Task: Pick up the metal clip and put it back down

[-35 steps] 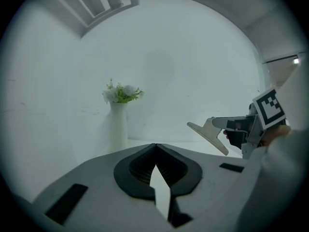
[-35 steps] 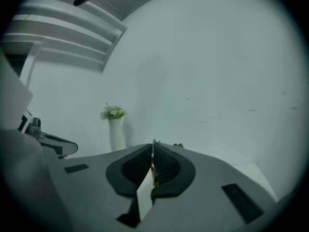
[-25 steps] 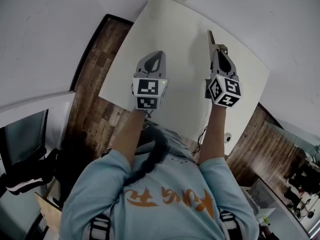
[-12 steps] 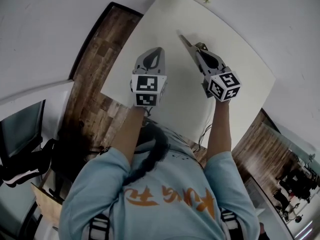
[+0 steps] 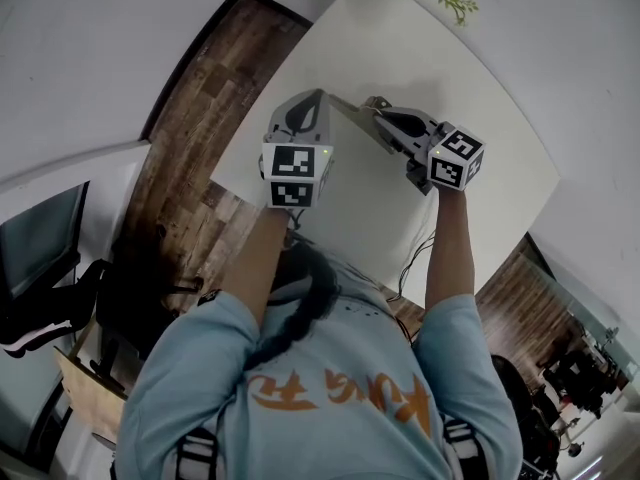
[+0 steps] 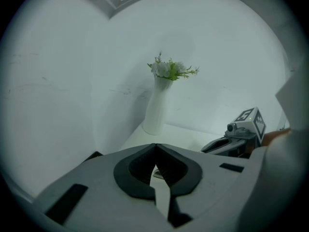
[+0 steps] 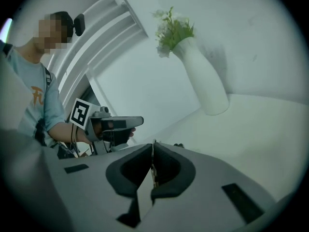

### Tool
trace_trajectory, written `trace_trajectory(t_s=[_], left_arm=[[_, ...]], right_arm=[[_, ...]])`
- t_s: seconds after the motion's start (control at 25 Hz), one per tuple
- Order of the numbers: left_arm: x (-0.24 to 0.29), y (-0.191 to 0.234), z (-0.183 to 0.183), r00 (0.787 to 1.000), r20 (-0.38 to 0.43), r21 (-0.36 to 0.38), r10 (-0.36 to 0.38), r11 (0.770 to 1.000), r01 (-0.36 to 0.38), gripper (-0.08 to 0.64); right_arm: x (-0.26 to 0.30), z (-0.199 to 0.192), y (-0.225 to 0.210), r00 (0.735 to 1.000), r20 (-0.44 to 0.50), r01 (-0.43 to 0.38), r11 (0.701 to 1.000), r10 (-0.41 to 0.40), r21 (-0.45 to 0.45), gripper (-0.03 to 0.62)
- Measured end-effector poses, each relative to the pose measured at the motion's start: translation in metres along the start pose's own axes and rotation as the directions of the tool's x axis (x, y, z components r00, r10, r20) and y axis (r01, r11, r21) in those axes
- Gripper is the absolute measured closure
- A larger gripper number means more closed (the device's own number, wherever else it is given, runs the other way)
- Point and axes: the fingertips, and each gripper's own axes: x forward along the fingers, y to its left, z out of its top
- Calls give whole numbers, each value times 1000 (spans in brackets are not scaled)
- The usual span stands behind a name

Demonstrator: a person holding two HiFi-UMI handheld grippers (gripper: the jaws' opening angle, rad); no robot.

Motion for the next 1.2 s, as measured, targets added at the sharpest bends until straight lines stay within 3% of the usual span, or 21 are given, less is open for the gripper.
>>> trace_trajectory(t_s=[0.44,0.6,0.72,0.92,1.08,1.2], left_arm=[[1,24,-7,1000,-10,-11,19,1000,-19,543],[-3,22,-2,1000,3,3,8,1000,-8,543],[-8,20,3,1000,24,14,1,1000,-1,543],[-19,6,7,999,46,23,-22,1000,21,543],[-26,-18,23,993,106,58,-56,997,50,543],[-42,-41,34,984,166,97,-66,994,51,543]], right_arm=[[27,-19,-5,997,-50,-53,991,59,120,569],[24,-24,-19,997,-67,35,991,-26,130,548],[24,-25,-30,985,-93,151,986,-144,72,516],[10,-14,-36,937,-70,342,940,-342,-14,436],[-23,18,-28,877,82,477,879,-474,-19,435],[-57,33,-8,813,182,562,827,-552,2,442]])
